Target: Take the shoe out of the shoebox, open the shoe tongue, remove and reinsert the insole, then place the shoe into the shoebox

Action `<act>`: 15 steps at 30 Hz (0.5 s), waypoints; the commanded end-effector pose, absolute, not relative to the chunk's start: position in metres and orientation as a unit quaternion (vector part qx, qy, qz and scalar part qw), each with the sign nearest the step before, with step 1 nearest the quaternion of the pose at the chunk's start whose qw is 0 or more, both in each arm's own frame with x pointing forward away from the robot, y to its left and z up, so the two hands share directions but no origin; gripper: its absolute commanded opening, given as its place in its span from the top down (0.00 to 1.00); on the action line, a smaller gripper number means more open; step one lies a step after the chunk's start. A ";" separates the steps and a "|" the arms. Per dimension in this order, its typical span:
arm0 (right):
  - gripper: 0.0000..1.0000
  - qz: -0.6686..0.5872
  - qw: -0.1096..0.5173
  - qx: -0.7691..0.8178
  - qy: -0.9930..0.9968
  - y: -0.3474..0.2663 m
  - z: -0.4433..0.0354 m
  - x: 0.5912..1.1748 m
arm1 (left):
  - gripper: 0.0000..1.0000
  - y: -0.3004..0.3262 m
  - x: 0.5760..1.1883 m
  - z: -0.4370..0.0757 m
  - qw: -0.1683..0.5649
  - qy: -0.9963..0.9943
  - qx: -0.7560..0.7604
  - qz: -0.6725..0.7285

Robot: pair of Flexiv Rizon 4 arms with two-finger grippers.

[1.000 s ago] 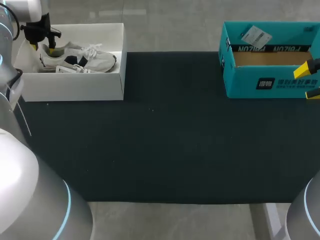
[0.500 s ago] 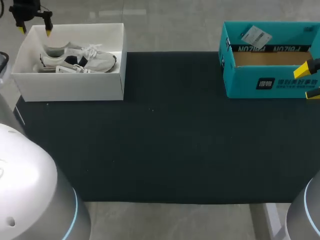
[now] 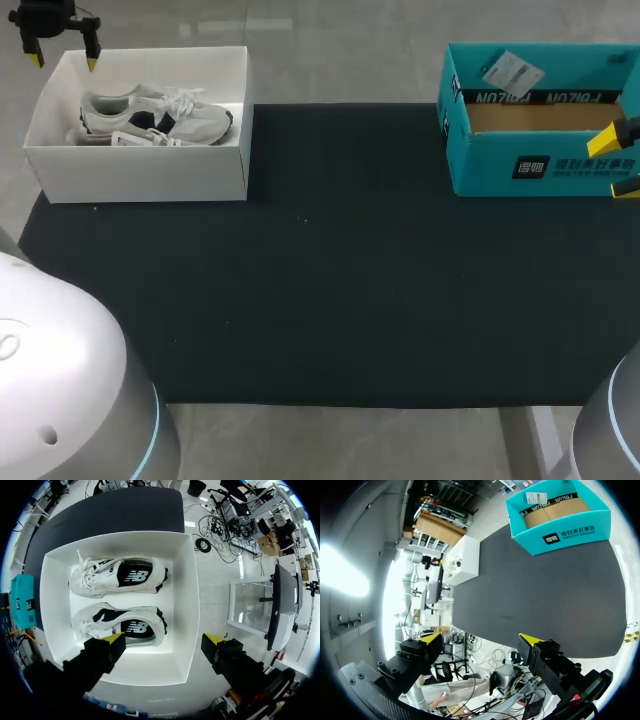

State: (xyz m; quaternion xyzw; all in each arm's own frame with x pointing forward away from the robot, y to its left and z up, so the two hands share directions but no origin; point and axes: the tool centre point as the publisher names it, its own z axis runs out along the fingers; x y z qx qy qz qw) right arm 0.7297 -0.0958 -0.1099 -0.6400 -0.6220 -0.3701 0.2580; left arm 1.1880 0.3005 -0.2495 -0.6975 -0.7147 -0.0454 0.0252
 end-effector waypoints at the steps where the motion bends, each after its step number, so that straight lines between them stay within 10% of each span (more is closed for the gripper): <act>1: 0.00 -0.369 0.258 -0.641 -0.622 -0.096 -0.110 0.729 | 0.00 0.300 1.173 -0.247 0.008 -0.713 -0.698 -0.065; 15: 0.00 -0.369 0.258 -0.641 -0.622 -0.096 -0.110 0.729 | 0.00 0.293 1.141 -0.269 0.010 -0.699 -0.710 -0.091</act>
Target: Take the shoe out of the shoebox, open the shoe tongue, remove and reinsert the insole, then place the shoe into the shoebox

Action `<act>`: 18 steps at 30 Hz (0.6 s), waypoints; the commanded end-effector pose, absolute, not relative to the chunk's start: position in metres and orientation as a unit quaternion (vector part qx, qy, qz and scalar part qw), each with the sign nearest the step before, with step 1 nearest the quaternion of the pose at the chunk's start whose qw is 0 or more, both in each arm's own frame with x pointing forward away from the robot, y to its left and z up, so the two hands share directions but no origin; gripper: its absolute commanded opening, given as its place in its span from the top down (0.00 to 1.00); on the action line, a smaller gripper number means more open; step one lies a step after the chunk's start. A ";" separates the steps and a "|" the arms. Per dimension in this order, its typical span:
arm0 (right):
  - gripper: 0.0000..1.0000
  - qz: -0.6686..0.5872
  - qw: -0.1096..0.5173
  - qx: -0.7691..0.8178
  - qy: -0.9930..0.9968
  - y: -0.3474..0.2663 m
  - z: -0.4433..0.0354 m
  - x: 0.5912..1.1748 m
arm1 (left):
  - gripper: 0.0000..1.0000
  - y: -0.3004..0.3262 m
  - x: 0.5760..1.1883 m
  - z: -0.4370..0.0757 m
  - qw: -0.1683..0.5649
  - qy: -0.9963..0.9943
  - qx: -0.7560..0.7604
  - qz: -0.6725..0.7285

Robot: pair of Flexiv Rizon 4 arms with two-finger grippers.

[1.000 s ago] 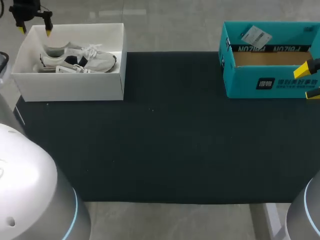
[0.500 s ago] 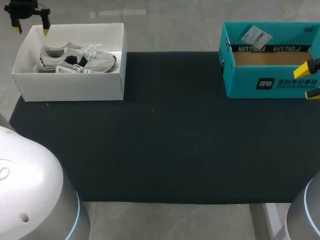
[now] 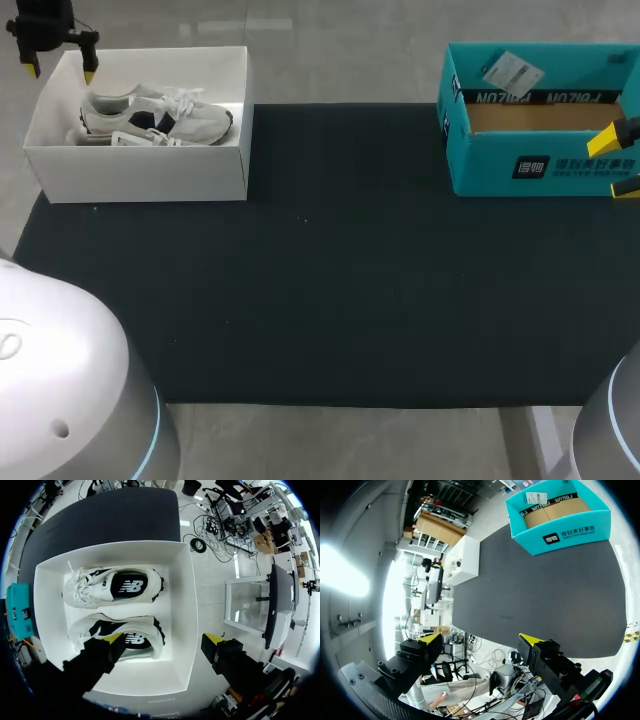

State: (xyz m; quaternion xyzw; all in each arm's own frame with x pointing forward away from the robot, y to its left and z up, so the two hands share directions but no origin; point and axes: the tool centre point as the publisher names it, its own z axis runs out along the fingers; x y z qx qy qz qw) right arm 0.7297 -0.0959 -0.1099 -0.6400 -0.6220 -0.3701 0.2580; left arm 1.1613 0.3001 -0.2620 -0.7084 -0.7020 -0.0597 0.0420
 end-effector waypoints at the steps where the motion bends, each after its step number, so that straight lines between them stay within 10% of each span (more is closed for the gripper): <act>1: 0.00 -0.369 0.258 -0.641 -0.622 -0.096 -0.110 0.729 | 0.00 0.291 1.136 -0.270 0.011 -0.698 -0.710 -0.091; 11: 0.00 -0.369 0.258 -0.641 -0.622 -0.096 -0.110 0.729 | 0.00 0.279 1.110 -0.293 0.008 -0.689 -0.721 -0.065; 18: 0.00 -0.369 0.258 -0.641 -0.622 -0.096 -0.110 0.729 | 0.33 0.279 1.107 -0.298 0.013 -0.689 -0.722 -0.059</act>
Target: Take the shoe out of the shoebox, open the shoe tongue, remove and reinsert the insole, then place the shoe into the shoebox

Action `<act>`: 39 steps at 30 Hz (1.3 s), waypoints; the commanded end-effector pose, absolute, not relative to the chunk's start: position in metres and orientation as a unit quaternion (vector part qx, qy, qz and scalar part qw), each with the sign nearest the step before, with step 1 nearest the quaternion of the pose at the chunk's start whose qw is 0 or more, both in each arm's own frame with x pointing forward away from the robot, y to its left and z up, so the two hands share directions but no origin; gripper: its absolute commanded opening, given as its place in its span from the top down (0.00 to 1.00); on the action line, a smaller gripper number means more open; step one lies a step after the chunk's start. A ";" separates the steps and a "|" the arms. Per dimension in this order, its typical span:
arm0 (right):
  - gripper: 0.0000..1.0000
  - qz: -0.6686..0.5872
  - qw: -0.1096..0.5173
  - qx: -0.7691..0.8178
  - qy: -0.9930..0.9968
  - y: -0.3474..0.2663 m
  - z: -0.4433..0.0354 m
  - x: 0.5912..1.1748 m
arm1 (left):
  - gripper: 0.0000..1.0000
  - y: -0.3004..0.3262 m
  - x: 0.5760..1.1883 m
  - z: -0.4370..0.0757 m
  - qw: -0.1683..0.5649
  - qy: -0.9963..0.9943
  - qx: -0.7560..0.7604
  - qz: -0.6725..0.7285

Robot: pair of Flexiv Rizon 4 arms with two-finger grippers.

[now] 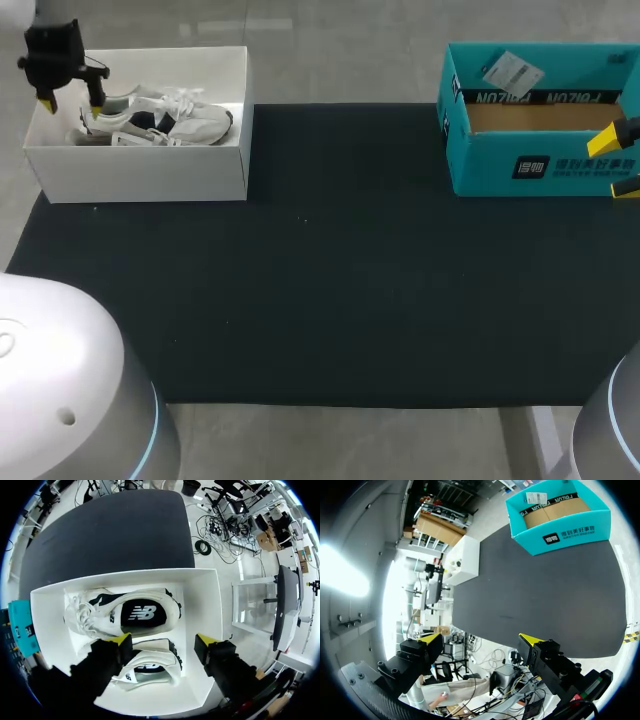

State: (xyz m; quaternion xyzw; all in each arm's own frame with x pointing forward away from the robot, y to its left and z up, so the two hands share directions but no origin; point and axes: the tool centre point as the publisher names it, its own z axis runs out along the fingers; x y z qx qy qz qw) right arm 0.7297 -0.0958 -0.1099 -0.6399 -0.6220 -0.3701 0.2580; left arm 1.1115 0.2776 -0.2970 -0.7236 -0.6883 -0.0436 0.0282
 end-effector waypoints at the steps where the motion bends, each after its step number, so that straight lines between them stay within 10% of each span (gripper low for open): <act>1: 0.00 -0.369 0.258 -0.641 -0.622 -0.096 -0.110 0.729 | 0.33 0.280 1.107 -0.299 0.013 -0.689 -0.722 -0.057; 3: 0.00 -0.369 0.258 -0.641 -0.622 -0.096 -0.110 0.729 | 0.47 0.282 1.106 -0.301 0.018 -0.691 -0.721 -0.053; 11: 0.00 -0.369 0.258 -0.641 -0.622 -0.096 -0.110 0.729 | 0.35 0.290 1.097 -0.317 0.031 -0.692 -0.720 -0.041; 39: 0.00 -0.369 0.258 -0.641 -0.622 -0.096 -0.110 0.729 | 0.49 0.299 1.095 -0.371 0.028 -0.682 -0.730 -0.020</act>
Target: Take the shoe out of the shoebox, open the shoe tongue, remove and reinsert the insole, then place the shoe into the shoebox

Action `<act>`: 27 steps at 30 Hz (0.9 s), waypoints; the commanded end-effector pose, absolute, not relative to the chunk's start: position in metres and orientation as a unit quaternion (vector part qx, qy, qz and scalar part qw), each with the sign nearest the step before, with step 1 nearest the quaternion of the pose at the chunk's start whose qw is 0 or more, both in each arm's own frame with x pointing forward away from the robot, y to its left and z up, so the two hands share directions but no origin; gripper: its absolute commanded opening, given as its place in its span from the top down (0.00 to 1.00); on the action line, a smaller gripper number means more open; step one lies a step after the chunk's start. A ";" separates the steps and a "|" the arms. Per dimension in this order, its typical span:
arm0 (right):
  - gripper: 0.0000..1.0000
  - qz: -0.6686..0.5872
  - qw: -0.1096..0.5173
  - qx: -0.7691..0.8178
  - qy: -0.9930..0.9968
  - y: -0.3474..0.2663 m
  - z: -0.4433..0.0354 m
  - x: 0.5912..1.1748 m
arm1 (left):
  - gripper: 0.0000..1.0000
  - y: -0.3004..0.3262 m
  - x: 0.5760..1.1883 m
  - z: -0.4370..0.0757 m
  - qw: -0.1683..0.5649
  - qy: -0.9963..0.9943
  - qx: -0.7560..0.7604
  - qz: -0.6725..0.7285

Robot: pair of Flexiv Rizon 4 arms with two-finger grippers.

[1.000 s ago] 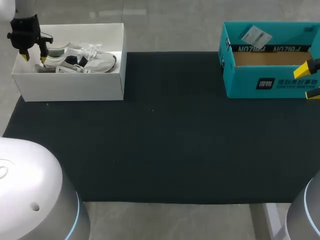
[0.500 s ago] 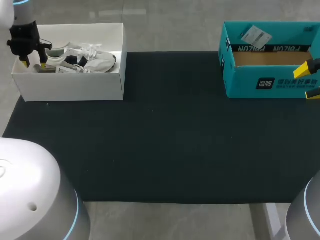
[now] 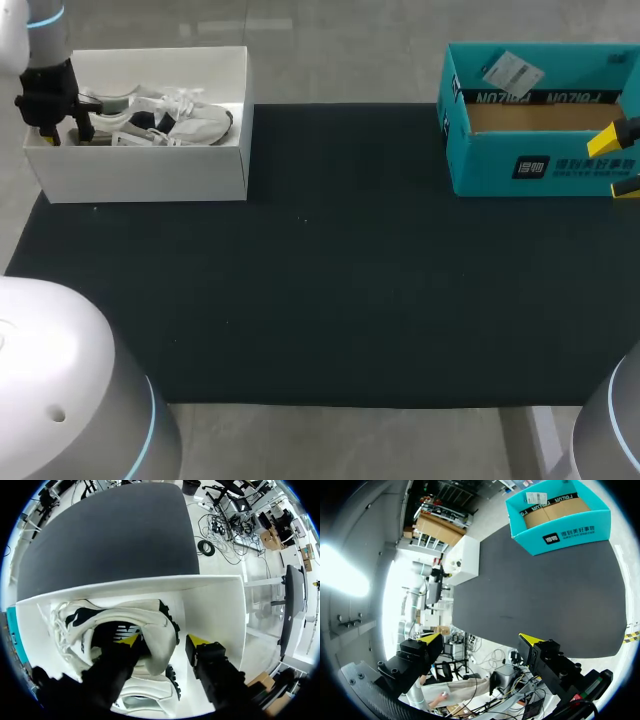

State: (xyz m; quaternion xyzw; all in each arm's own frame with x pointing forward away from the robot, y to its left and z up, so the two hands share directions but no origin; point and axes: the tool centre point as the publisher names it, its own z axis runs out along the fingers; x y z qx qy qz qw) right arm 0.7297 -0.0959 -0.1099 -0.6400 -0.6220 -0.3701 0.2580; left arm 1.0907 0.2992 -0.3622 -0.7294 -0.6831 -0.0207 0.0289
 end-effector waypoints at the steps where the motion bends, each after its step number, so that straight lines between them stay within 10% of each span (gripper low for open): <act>1: 0.00 -0.369 0.258 -0.641 -0.622 -0.096 -0.110 0.729 | 0.50 0.299 1.095 -0.372 0.028 -0.682 -0.730 -0.019; 19: 0.00 -0.369 0.258 -0.641 -0.622 -0.096 -0.110 0.729 | 0.62 0.301 1.096 -0.390 0.035 -0.673 -0.738 -0.009; 24: 0.00 -0.369 0.258 -0.641 -0.622 -0.096 -0.110 0.729 | 0.97 0.301 1.096 -0.388 0.036 -0.670 -0.741 -0.005; 27: 0.00 -0.369 0.258 -0.641 -0.622 -0.096 -0.110 0.729 | 1.00 0.300 1.096 -0.381 0.033 -0.664 -0.747 -0.008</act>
